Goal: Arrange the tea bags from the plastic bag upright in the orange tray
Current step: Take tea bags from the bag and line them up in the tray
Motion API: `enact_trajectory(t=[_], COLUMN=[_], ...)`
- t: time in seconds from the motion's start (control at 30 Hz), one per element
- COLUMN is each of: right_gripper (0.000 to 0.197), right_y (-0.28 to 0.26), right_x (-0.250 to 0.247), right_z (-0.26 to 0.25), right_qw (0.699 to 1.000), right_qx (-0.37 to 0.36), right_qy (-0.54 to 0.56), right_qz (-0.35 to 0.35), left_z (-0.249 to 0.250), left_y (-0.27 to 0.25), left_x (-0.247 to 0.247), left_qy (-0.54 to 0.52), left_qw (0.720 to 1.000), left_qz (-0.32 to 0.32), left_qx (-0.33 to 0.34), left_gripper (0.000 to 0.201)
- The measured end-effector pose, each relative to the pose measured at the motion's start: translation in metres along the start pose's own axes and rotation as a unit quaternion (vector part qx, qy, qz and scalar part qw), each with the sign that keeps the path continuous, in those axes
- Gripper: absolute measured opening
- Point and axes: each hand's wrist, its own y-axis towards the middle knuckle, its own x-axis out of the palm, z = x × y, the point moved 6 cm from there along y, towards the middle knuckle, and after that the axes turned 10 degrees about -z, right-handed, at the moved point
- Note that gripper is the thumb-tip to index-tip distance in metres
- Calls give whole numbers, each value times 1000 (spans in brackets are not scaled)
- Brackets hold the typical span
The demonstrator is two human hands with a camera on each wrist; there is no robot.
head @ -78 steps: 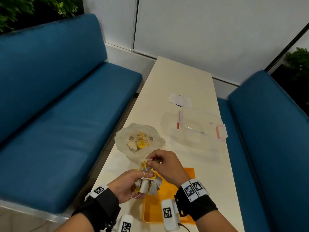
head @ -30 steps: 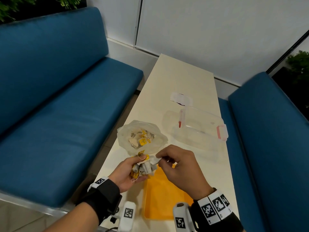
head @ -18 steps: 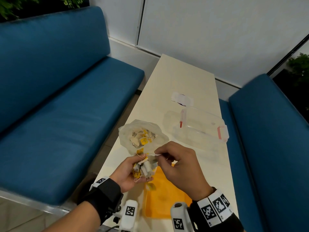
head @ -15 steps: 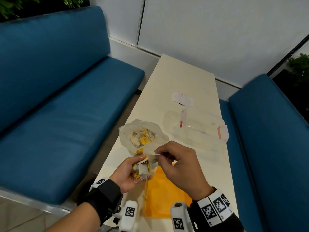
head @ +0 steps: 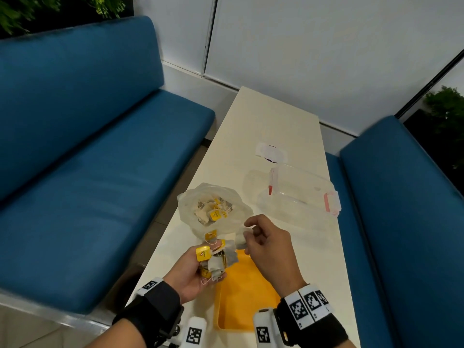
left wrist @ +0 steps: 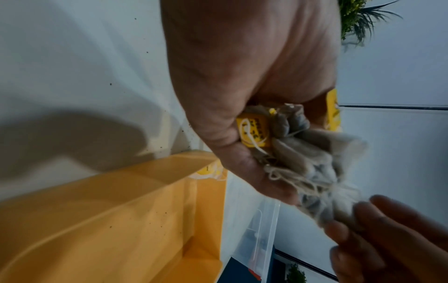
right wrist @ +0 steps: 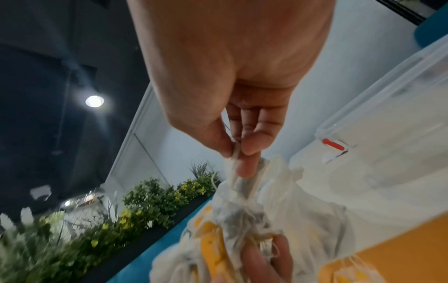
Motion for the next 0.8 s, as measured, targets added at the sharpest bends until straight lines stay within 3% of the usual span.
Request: enact_trajectory(t=[0.17,0.27,0.4,0.57,0.8], right_gripper=[11,21,45,30,35], right_y=[-4,-1,1,2,2], right_x=[14,29,46,51,56], right_z=[-24,-33,-35,-34,-30], right_qw=[993,984,979,980,978], right_qx=[-41,-55,-12,-3,10], right_qy=[-111,-168,-181,-171,-176], right_qz=[12,-17,-90,-104,-116], left_z=[7,11,14,15,14], left_y=[1,3,2,2,-1], left_x=[12,13,15,9,12], left_qy=[-8,-9,1,8,17], left_qw=[999,997,995,992,987], left_qz=[30,42,52,75,98], left_qx=[38,60,83,100,130], left_gripper=[17,20,16,29,28])
